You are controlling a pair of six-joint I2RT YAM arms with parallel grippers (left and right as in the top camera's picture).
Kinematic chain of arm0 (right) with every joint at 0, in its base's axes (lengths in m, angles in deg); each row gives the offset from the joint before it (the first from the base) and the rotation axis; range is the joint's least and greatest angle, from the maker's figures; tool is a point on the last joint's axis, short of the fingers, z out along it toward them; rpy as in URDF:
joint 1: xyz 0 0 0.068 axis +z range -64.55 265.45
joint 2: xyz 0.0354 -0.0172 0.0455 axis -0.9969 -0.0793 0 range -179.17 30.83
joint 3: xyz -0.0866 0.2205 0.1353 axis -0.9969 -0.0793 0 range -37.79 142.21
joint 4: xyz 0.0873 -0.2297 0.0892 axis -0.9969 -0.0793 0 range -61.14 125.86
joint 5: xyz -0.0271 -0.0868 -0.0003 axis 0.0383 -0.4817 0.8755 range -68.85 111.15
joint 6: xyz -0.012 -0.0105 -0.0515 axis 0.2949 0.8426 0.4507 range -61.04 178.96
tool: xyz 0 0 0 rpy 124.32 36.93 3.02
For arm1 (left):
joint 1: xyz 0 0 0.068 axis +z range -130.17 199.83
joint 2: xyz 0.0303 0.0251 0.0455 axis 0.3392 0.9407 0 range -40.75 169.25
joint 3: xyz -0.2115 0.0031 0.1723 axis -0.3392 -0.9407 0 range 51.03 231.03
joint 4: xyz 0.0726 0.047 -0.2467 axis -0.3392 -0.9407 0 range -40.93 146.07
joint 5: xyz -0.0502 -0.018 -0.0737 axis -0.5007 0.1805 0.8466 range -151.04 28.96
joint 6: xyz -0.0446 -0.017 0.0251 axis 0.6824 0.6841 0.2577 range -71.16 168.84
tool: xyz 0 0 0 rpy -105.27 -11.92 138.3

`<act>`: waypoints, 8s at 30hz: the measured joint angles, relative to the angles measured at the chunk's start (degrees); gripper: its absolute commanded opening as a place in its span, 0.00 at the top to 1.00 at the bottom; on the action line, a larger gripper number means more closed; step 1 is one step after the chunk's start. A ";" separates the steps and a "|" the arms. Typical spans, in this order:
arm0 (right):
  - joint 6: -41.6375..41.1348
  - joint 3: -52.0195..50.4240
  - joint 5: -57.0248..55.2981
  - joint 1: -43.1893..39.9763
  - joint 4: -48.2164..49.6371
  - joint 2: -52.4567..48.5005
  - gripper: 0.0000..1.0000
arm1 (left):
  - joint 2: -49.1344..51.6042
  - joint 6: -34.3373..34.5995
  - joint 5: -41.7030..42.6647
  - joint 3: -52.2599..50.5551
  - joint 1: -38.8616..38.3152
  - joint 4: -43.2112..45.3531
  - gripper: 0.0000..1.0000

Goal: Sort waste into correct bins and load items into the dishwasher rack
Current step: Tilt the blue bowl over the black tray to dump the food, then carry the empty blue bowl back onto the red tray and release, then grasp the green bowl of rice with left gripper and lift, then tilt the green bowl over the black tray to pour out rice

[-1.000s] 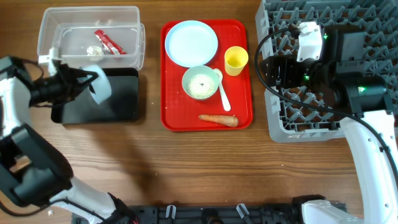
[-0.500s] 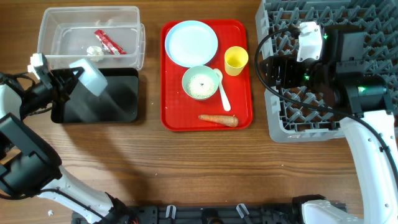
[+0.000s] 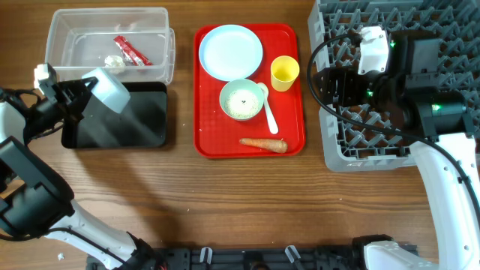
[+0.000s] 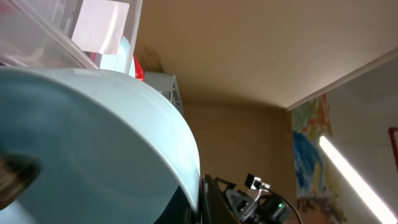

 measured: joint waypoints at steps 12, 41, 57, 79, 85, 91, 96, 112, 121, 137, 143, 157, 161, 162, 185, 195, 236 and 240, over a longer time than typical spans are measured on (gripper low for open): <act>0.00 0.00 0.00 0.00 -0.07 0.00 0.00 | -0.26 2.82 -0.44 -0.02 -1.62 2.67 0.96; -0.02 0.00 0.00 0.00 -0.48 0.00 0.00 | -21.84 7.93 -72.87 2.27 -59.30 2.21 0.96; -0.02 0.00 0.00 0.00 -0.46 0.00 0.00 | -20.55 12.83 -76.13 -10.08 -67.30 11.45 0.96; -0.02 0.00 0.00 0.00 -0.46 0.00 0.00 | -16.52 13.60 -78.31 -11.67 -68.39 13.66 0.25; -0.02 0.00 0.00 0.00 -0.35 0.00 0.01 | -16.50 8.00 -78.68 -6.29 -67.30 19.21 0.21; -0.02 0.00 0.00 0.00 -0.07 0.00 0.00 | -14.53 -5.31 -78.64 -5.64 -67.30 24.22 0.29; -0.02 0.00 0.00 0.00 -0.07 0.00 0.00 | -9.31 -12.72 -78.71 -5.64 -67.36 27.17 0.30; -0.02 0.00 0.00 0.00 -0.04 -0.02 0.00 | -2.75 -16.41 -80.83 -5.64 -69.81 29.51 0.49; -0.02 0.00 0.00 0.00 -0.04 -0.02 0.00 | -2.40 -16.98 -80.83 -5.64 -69.83 31.63 0.77; -0.02 0.00 0.00 0.00 -0.07 0.00 0.00 | -1.46 -16.81 -80.81 -5.64 -69.85 33.09 0.84; -0.02 0.00 0.00 0.00 -0.07 -0.02 0.00 | 0.92 -16.72 -81.05 -5.64 -69.90 33.88 0.92; -0.02 0.00 0.00 0.00 -0.07 -0.02 0.00 | 0.07 -11.54 -83.38 -5.29 -69.90 36.98 0.96; -0.02 0.00 0.00 0.00 -0.07 -0.02 0.00 | -1.64 -8.46 -83.47 -5.29 -69.90 36.98 0.96; -0.02 0.00 0.00 0.00 -0.07 -0.02 0.00 | -2.34 -6.99 -83.58 -5.29 -69.90 37.00 0.96; 0.00 0.00 -0.63 0.00 0.37 -0.59 0.00 | -14.40 31.45 -85.40 -5.31 -52.68 24.37 0.96; -0.02 0.00 -0.63 0.00 0.31 -1.68 0.00 | -16.85 31.89 -75.01 -5.31 -44.00 19.45 0.96; -1.31 0.00 -0.61 0.00 0.20 -2.71 0.00 | -16.50 9.66 -26.03 -18.69 -9.01 26.29 0.96; -1.49 0.00 -0.61 0.00 0.20 -2.71 0.00 | -14.27 9.68 -23.61 -18.69 -8.90 27.19 0.96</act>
